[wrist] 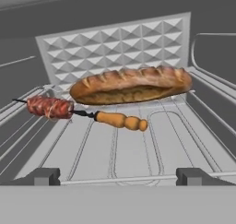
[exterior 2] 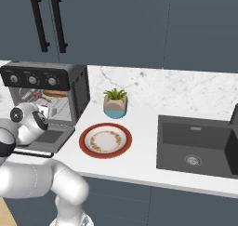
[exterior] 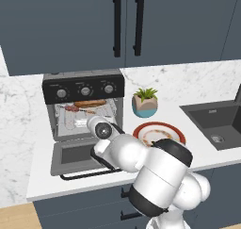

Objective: Pick up the kebab skewer and baguette bread, and place them inside the toaster oven. Close the toaster oven door and start by setting the timer.

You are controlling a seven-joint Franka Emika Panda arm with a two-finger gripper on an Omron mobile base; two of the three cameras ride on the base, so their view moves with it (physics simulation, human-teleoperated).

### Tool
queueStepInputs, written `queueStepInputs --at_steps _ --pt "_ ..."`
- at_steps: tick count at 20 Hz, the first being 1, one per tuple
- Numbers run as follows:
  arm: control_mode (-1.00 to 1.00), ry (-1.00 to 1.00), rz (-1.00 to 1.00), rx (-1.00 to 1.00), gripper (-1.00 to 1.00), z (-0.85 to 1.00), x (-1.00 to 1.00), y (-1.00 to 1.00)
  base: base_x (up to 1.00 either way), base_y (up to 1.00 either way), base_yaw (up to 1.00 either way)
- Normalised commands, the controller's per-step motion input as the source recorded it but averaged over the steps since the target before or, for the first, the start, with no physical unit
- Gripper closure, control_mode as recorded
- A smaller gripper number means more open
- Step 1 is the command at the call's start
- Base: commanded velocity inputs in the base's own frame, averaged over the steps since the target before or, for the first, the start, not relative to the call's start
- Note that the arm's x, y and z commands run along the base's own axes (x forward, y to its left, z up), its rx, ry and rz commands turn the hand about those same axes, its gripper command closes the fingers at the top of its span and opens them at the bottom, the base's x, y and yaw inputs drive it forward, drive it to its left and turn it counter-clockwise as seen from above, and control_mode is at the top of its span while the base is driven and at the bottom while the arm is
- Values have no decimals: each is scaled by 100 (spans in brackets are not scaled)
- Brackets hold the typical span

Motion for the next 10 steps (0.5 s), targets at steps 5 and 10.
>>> queueStepInputs --at_steps 5,10 --pt "-100 0 0 0 -100 0 18 0 0 0 0" --pt "-100 0 0 0 -100 0 17 0 0 0 0"
